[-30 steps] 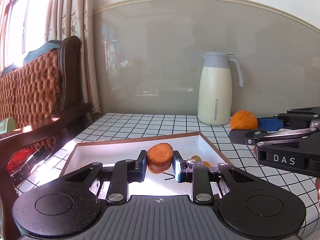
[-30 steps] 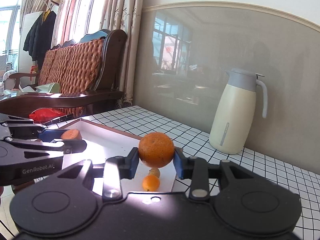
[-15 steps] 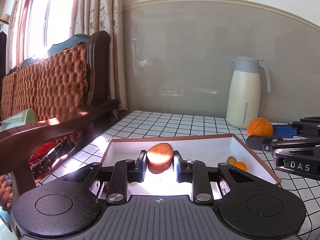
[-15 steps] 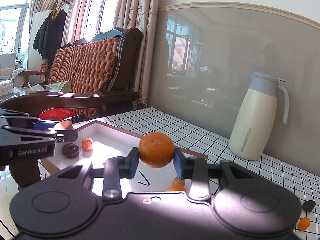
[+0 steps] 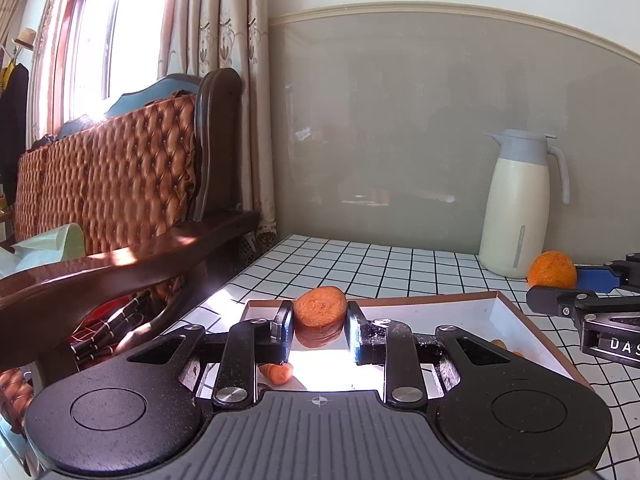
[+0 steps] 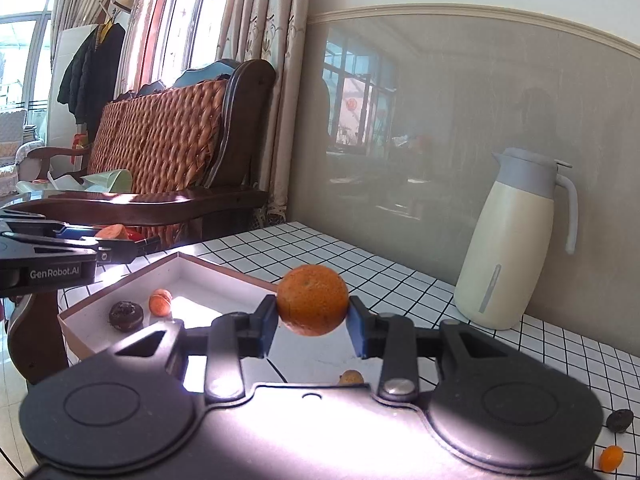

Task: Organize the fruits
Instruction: 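Carry the carrot slice and large orange over the white box with both grippers, then open both grippers to drop the carrot slice and orange into the box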

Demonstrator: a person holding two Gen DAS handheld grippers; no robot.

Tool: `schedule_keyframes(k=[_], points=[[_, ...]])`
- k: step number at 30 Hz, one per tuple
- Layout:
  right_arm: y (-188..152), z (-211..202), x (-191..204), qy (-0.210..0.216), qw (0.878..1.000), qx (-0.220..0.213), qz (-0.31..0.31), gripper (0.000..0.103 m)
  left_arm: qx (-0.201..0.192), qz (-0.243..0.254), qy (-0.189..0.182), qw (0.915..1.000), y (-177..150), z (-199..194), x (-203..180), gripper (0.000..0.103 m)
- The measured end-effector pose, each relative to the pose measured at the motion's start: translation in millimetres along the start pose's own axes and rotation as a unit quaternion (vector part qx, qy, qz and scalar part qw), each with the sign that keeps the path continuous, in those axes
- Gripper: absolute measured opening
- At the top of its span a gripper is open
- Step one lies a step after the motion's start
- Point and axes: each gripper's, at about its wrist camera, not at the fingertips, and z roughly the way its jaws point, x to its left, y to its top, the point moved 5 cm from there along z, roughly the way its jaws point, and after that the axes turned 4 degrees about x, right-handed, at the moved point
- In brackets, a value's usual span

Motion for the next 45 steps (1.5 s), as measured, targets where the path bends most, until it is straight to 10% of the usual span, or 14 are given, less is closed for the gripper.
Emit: schedule_keyframes(k=[45], points=[[5.4,86.4,-49.0,-0.026,0.997,0.049,0.050,0.028,0.056,-0.013,0.015,0.9982,18.9,117.5,21.1,0.027]])
